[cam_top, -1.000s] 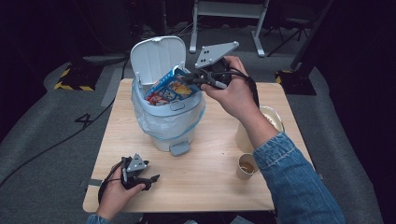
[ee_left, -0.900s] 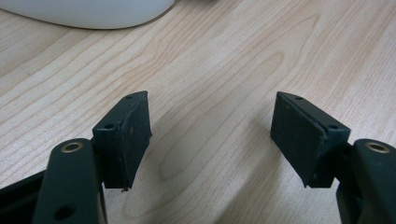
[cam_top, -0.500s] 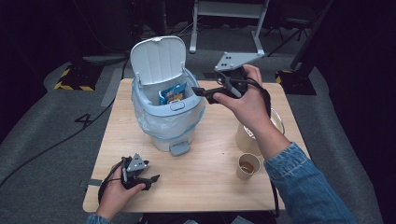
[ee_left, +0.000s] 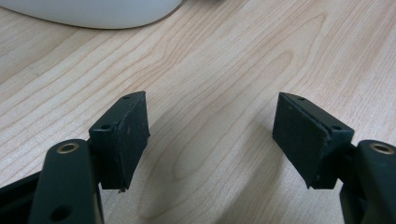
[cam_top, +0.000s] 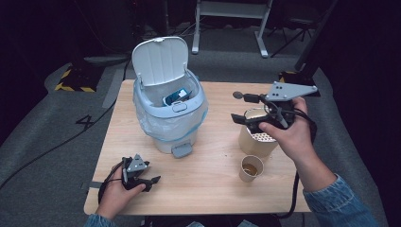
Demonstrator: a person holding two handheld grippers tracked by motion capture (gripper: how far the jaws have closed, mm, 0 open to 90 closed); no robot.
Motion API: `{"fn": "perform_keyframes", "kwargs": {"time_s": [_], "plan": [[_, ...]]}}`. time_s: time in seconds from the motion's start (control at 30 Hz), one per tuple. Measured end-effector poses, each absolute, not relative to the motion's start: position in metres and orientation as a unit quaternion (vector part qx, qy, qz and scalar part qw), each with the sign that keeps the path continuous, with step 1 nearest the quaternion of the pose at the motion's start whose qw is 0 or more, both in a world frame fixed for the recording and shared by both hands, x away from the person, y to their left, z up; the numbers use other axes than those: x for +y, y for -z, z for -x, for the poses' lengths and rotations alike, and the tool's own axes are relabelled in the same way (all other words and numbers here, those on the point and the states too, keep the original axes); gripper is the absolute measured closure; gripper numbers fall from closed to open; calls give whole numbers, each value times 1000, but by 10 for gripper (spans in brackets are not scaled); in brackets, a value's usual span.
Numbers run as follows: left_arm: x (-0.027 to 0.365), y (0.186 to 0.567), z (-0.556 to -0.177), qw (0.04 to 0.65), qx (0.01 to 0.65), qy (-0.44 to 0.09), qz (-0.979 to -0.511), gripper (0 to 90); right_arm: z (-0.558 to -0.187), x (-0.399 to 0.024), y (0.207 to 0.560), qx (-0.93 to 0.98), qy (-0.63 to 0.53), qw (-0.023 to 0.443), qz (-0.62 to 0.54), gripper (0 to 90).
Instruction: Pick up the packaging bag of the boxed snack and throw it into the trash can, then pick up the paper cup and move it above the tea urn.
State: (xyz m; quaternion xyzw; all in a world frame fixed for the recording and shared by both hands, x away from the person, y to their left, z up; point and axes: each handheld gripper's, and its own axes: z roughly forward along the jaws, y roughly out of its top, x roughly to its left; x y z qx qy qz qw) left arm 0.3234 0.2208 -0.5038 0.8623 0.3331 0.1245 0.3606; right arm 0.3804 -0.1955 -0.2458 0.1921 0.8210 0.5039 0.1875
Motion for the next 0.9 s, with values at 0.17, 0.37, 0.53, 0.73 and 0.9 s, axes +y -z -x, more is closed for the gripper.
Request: {"fn": "perform_keyframes", "kwargs": {"time_s": [0.17,0.37,0.53,0.73,0.9], "plan": [[221,504,-325,361,335,-125,-861,265,-374,-220,259,823,-497,182,-205,245],[221,504,-325,361,335,-125,-861,262,-364,-243,276,828,-488,172,-217,239],[221,504,-325,360,335,-127,-861,261,-352,-262,299,832,-476,171,-231,206],[221,504,-325,360,335,-126,-861,261,-341,-282,329,826,-479,175,-239,185],[221,504,-324,360,337,-127,-860,261,-335,-296,359,826,-471,167,-260,164]]}}
